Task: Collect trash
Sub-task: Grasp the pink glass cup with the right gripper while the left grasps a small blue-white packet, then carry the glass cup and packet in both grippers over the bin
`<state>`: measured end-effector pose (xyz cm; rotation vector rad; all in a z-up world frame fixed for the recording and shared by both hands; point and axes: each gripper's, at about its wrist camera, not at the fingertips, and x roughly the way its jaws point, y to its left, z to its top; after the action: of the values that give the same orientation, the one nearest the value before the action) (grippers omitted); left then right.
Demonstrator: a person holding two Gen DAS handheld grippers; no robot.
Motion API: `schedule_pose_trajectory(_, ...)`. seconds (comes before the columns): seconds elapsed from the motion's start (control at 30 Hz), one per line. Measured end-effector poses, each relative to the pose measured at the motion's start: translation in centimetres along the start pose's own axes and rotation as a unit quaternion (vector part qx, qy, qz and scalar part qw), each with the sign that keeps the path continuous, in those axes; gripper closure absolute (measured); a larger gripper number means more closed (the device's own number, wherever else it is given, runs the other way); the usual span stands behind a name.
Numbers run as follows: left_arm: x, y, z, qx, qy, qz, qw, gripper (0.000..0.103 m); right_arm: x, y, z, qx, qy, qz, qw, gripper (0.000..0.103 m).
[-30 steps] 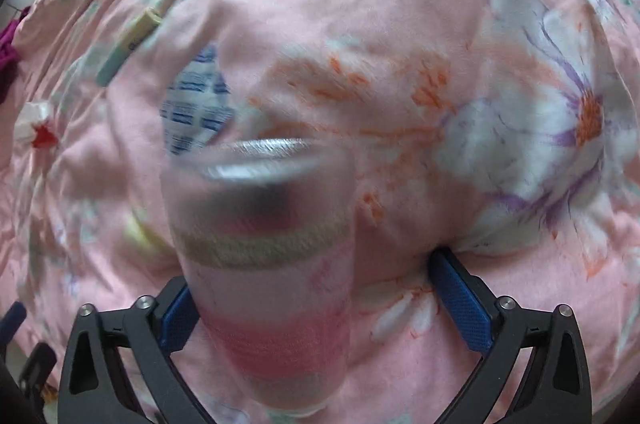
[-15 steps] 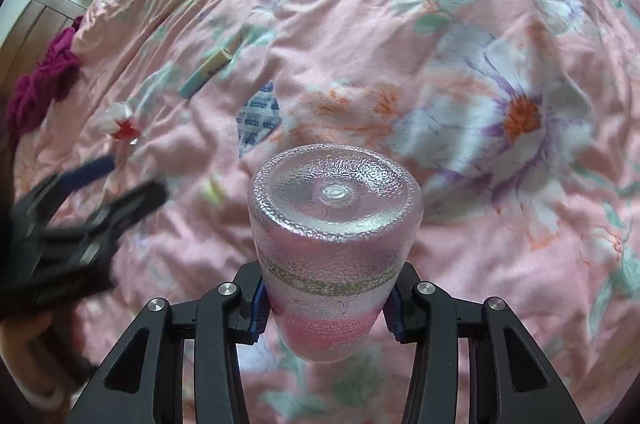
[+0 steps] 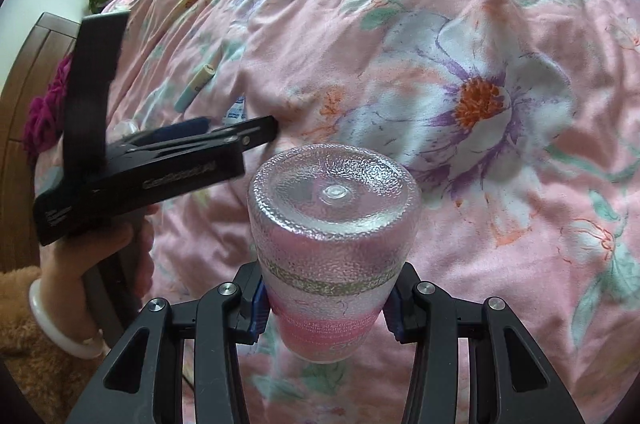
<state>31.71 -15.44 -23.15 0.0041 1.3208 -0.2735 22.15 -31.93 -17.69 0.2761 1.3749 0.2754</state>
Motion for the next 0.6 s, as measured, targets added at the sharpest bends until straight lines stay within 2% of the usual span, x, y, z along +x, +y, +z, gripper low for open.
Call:
schedule_pose_trajectory(0.03,0.2,0.1,0.0,-0.008,0.002,0.005,1.0,0.097,0.0,0.1,0.1,0.0,-0.001,0.001,1.0,0.058)
schedule_pose_trajectory(0.2,-0.9,0.1,-0.5,-0.011,-0.004,-0.03,0.9995,0.098,-0.5,0.7,-0.1,-0.011,-0.005,0.006,1.0,0.058)
schedule_pose_trajectory(0.4,-4.2,1.8,-1.7,-0.059,-0.037,-0.076,0.9947,0.098,-1.1,2.0,-0.6,-0.023,-0.007,0.01,1.0,0.058)
schedule_pose_trajectory(0.5,-6.2,3.5,-3.2,-0.093,-0.057,-0.089,0.9901,0.098,-1.1,3.1,-0.9,-0.035,-0.005,0.012,0.999,0.058)
schedule_pose_trajectory(0.6,-8.7,5.7,-5.5,-0.129,-0.077,-0.082,0.9853,0.098,-1.3,5.3,-1.3,-0.058,-0.003,0.018,0.998,0.058)
